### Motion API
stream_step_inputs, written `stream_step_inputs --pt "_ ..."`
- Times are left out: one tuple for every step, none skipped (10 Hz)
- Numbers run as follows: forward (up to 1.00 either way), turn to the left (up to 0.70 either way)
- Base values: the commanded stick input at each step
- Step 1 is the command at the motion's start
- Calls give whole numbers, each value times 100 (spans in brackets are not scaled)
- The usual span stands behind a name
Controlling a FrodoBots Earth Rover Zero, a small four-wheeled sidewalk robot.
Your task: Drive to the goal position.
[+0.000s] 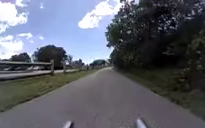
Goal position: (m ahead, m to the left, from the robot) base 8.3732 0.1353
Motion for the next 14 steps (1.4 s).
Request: stream_step_inputs --pt "50 0" --pt "50 0" --pt "50 0" --pt "50 0" --pt "50 0" --pt "50 0" --pt "50 0" --pt "50 0" --pt "50 0" --pt "50 0" --pt "50 0" --pt "50 0" --pt "50 0" --pt "50 0"
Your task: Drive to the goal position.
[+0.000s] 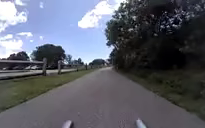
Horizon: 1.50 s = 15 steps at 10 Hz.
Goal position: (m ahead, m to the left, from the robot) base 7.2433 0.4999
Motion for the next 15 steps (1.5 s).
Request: stream_step_inputs --pt "50 0" --pt "50 0" --pt "50 0" --pt "50 0" --pt "50 0" --pt "50 0" --pt "50 -7" --pt "50 -25" --pt "50 -25" --pt "50 -24" --pt "50 -8" --pt "50 0" --pt "50 0" --pt "50 0" --pt "50 0"
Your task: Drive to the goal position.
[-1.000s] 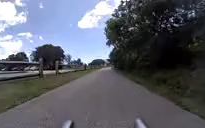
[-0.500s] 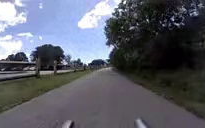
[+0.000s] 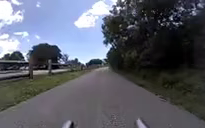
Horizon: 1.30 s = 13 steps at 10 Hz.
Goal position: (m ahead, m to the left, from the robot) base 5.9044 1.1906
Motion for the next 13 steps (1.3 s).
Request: stream_step_inputs --pt "50 0" --pt "50 0" --pt "50 0" --pt "50 0" --pt "50 0" --pt "50 0" --pt "50 0" --pt "50 0" --pt "50 0" --pt "50 0" --pt "50 0" --pt "50 21" --pt "50 25"
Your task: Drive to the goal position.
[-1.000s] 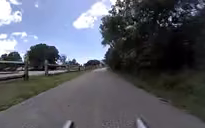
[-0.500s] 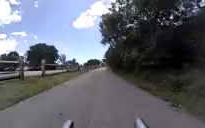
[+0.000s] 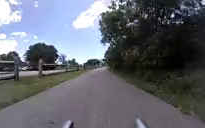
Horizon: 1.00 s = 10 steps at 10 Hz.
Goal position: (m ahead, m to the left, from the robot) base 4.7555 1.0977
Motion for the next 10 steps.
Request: stream_step_inputs --pt "50 25" --pt "50 25" --pt "50 25" --pt "50 9" --pt "50 0" --pt "50 0" --pt "50 0" --pt "50 0" --pt "50 0" --pt "50 0"
